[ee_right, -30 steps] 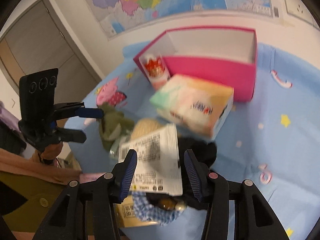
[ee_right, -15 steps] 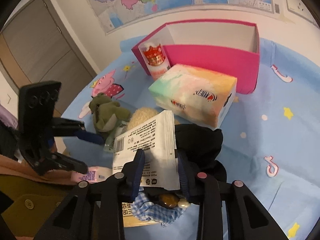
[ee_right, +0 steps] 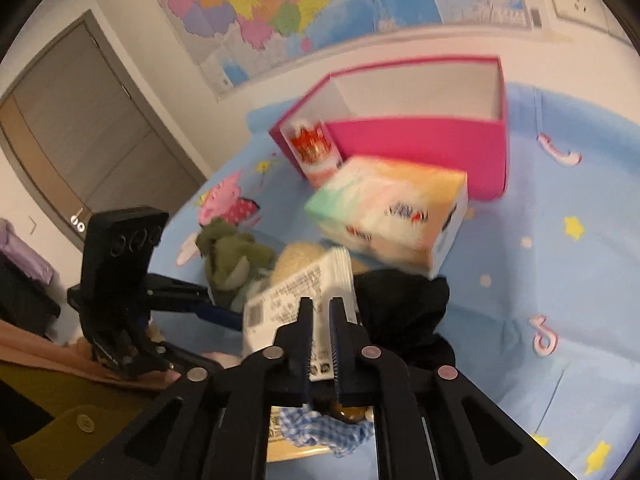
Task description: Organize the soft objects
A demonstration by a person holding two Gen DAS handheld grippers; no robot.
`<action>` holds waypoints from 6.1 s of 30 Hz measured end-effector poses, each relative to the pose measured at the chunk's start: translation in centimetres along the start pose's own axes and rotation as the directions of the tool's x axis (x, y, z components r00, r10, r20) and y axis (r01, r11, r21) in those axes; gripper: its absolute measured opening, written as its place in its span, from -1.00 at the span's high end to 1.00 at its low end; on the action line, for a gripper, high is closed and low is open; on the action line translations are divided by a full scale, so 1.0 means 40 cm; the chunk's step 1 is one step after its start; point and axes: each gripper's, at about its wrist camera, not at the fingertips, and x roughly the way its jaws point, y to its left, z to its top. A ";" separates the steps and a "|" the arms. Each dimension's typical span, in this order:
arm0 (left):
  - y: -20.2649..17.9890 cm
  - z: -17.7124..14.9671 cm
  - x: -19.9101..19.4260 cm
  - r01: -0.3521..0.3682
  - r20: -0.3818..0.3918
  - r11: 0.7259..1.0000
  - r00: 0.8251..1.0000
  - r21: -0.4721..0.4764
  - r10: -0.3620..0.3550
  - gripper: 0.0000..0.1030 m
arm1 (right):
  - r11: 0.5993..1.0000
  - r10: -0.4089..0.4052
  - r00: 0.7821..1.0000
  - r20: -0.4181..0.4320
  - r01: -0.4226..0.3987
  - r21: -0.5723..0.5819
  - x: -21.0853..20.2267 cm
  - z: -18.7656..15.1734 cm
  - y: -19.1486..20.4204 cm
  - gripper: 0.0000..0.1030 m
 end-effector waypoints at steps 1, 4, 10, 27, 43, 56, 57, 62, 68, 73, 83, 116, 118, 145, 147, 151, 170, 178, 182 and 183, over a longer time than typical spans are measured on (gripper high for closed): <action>-0.001 0.001 0.001 0.003 -0.003 1.000 1.000 -0.004 -0.003 -0.35 | 1.000 0.000 1.000 -0.010 0.000 0.000 0.006 -0.002 -0.003 0.58; -0.002 0.000 0.003 0.001 -0.006 1.000 1.000 -0.007 -0.001 -0.35 | 1.000 -0.001 1.000 -0.014 0.001 0.011 0.017 -0.001 -0.013 0.36; -0.004 0.006 -0.003 -0.007 -0.001 1.000 1.000 -0.015 0.007 -0.01 | 0.999 0.001 0.999 -0.032 -0.002 -0.039 0.039 -0.003 0.015 0.41; -0.034 0.047 -0.043 -0.046 0.056 0.999 0.997 -0.002 0.046 0.27 | 1.000 -0.022 0.995 0.098 0.021 0.003 -0.034 0.007 0.001 0.60; -0.005 0.033 0.036 0.030 -0.020 0.998 0.999 -0.056 -0.032 -0.02 | 0.996 -0.038 0.995 0.093 0.045 -0.081 -0.046 -0.006 0.043 0.44; -0.021 0.033 0.006 0.028 0.013 0.999 1.000 -0.047 -0.027 0.04 | 0.996 -0.069 0.996 0.054 0.072 -0.058 -0.034 -0.014 0.027 0.47; -0.029 0.036 -0.002 0.036 0.022 0.999 0.999 -0.038 -0.035 0.04 | 0.995 -0.078 0.995 0.058 0.081 -0.064 -0.039 -0.014 0.033 0.48; -0.072 0.052 -0.040 0.055 0.072 0.998 0.996 0.037 -0.057 0.04 | 0.994 -0.068 0.994 0.082 0.074 -0.080 -0.051 -0.017 0.050 0.68; -0.009 0.043 -0.012 0.070 0.048 0.996 0.997 -0.053 -0.068 0.04 | 0.998 -0.007 0.999 0.037 0.010 -0.067 -0.014 -0.018 0.053 0.69; 0.001 0.013 -0.042 0.043 0.048 0.998 0.998 -0.047 -0.041 0.04 | 0.999 -0.032 0.998 0.061 0.032 0.004 -0.019 -0.009 0.003 0.45; 0.018 -0.007 0.013 0.052 -0.026 0.995 0.998 -0.088 -0.055 0.01 | 0.998 0.061 0.998 0.019 -0.061 -0.006 0.010 -0.019 0.007 0.37; -0.121 0.327 -0.203 -0.218 0.244 0.963 0.954 0.156 0.176 0.07 | 1.000 0.025 0.956 0.291 -0.022 -0.014 -0.114 0.177 -0.038 0.63; -0.117 0.385 -0.198 -0.234 0.244 0.960 0.951 0.156 0.192 0.07 | 1.000 0.007 0.952 0.305 -0.007 -0.002 -0.113 0.204 -0.056 0.63; 0.046 0.647 0.016 -0.329 0.013 0.944 0.944 0.031 0.329 0.07 | 0.973 -0.162 0.976 0.149 0.133 0.186 0.021 0.362 -0.256 0.49; 0.050 0.651 0.017 -0.322 0.007 0.947 0.947 0.023 0.321 0.07 | 0.972 -0.171 0.973 0.156 0.141 0.186 0.017 0.362 -0.252 0.46; 0.042 0.641 -0.003 -0.346 0.048 0.938 0.937 0.024 0.345 0.07 | 0.975 -0.184 0.965 0.187 0.155 0.159 -0.005 0.352 -0.218 0.42; 0.033 0.300 -0.272 -0.401 0.324 0.914 0.874 0.058 0.363 -0.02 | 0.980 0.187 0.972 0.145 -0.174 -0.102 0.020 0.152 0.088 0.03; 0.148 0.156 -0.276 -0.405 0.271 0.912 0.873 -0.064 0.407 -0.02 | 0.966 0.239 0.971 -0.019 -0.240 -0.100 0.191 0.100 0.182 0.03; 0.178 0.102 -0.274 -0.384 0.252 0.918 0.883 -0.096 0.396 -0.02 | 0.967 0.233 0.970 -0.069 -0.238 -0.091 0.252 0.088 0.208 0.03; 0.184 0.093 -0.273 -0.380 0.246 0.919 0.886 -0.103 0.394 -0.02 | 0.968 0.228 0.971 -0.077 -0.234 -0.090 0.262 0.083 0.212 0.02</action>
